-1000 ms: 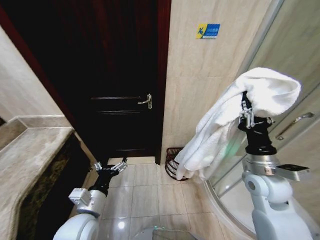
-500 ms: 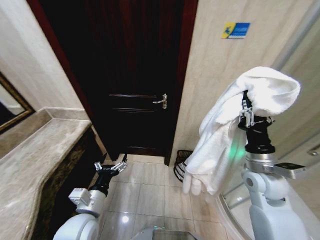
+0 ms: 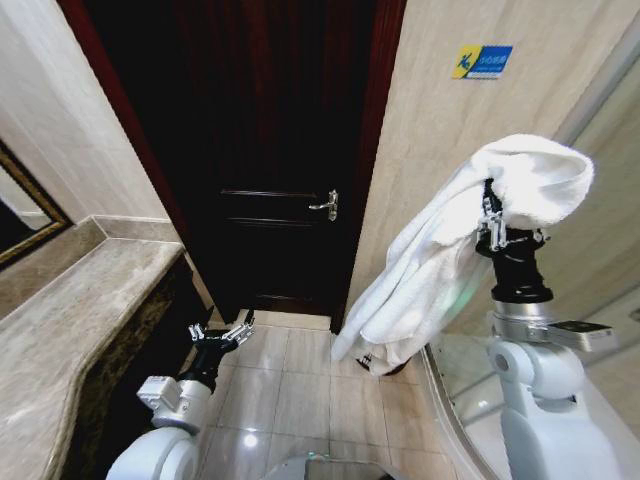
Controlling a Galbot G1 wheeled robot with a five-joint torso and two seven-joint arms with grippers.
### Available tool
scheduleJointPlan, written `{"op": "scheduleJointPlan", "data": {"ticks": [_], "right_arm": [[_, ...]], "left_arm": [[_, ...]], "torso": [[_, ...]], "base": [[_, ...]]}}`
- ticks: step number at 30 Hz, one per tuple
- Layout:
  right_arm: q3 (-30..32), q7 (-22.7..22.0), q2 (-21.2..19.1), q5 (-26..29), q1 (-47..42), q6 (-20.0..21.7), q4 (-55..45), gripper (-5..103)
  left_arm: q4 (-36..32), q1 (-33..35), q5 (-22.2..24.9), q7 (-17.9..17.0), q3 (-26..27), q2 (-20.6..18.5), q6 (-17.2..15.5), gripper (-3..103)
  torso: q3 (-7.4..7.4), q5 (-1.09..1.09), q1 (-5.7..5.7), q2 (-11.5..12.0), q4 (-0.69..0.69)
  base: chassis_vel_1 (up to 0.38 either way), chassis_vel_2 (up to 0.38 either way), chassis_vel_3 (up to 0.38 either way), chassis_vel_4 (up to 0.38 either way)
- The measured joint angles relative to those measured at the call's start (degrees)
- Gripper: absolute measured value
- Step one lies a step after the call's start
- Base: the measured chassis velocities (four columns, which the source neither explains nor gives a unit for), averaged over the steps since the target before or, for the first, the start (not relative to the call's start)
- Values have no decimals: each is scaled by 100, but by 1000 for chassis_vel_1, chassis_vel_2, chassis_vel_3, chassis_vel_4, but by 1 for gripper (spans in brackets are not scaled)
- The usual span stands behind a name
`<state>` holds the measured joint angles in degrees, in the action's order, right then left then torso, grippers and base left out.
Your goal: Discard the used towel into the hamper.
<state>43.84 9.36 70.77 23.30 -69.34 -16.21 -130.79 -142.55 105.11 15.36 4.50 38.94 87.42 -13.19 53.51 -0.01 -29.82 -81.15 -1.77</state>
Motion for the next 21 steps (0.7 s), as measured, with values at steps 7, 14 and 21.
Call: {"op": "scheduleJointPlan", "data": {"ticks": [7, 14, 21], "right_arm": [[-93, -64, 69, -72, 86, 2, -28, 18], [-45, -67, 215, -93, 105, 40, -101, 18], [12, -67, 196, -90, 73, -27, -28, 18]], "left_arm": [[0, -2, 0, 0, 0, -1, 0, 100], [0, 0, 0, 0, 0, 0, 0, 100], [0, 0, 0, 0, 0, 0, 0, 100]], "torso": [[3, -1, -9, 3, -1], [2, 3, -3, 4, -3], [-2, 1, 5, -1, 1]], "base": [[-189, 201, 202, -200], [-54, 73, 4, -34], [15, -92, -74, 11]]}}
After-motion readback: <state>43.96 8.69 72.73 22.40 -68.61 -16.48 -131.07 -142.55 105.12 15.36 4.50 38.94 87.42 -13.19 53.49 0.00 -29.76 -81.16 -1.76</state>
